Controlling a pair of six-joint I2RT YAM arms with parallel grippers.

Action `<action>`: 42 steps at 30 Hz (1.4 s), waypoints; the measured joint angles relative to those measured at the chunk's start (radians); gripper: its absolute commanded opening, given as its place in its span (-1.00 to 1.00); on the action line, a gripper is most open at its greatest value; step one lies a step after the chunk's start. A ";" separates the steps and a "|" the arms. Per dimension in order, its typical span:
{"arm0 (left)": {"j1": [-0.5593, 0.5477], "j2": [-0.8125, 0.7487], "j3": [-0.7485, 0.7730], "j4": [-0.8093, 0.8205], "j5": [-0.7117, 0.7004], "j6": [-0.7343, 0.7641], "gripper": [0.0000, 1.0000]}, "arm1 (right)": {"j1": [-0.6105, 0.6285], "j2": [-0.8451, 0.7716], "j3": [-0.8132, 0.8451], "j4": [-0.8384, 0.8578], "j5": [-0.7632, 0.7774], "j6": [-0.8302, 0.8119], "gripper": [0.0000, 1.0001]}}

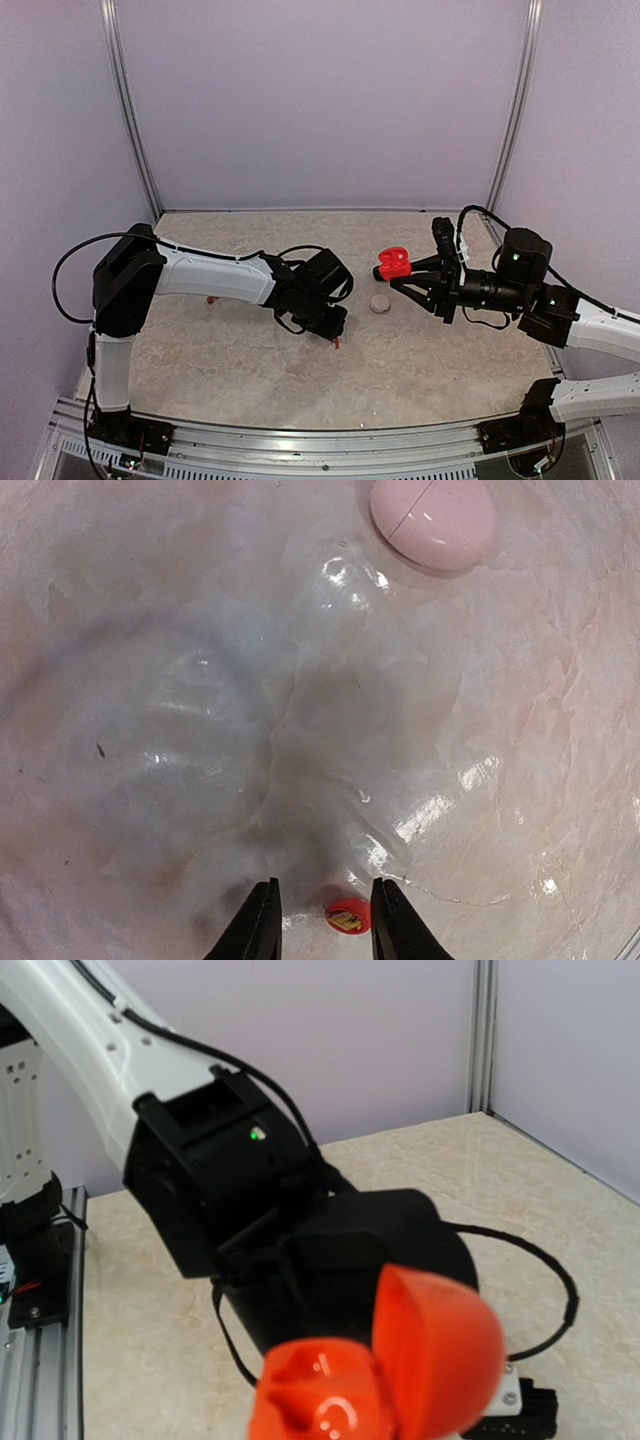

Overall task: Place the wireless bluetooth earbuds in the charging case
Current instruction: Adjust the right earbud at the center of the board.

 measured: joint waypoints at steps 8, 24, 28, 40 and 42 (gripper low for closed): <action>-0.001 0.032 0.048 -0.074 0.002 0.054 -0.23 | 0.000 0.000 0.000 0.000 0.000 0.000 -0.82; -0.023 0.055 0.070 -0.101 0.024 0.067 0.00 | -0.001 0.006 0.000 0.000 -0.003 -0.003 -0.82; -0.024 0.044 0.053 -0.089 0.007 0.059 0.18 | -0.001 0.006 0.000 0.000 -0.003 -0.003 -0.82; -0.040 0.019 0.032 -0.097 -0.071 0.043 0.33 | -0.001 0.006 0.000 0.000 -0.011 -0.003 -0.82; -0.048 0.019 0.032 -0.098 -0.071 0.045 0.33 | -0.001 0.006 0.000 0.000 -0.011 -0.003 -0.82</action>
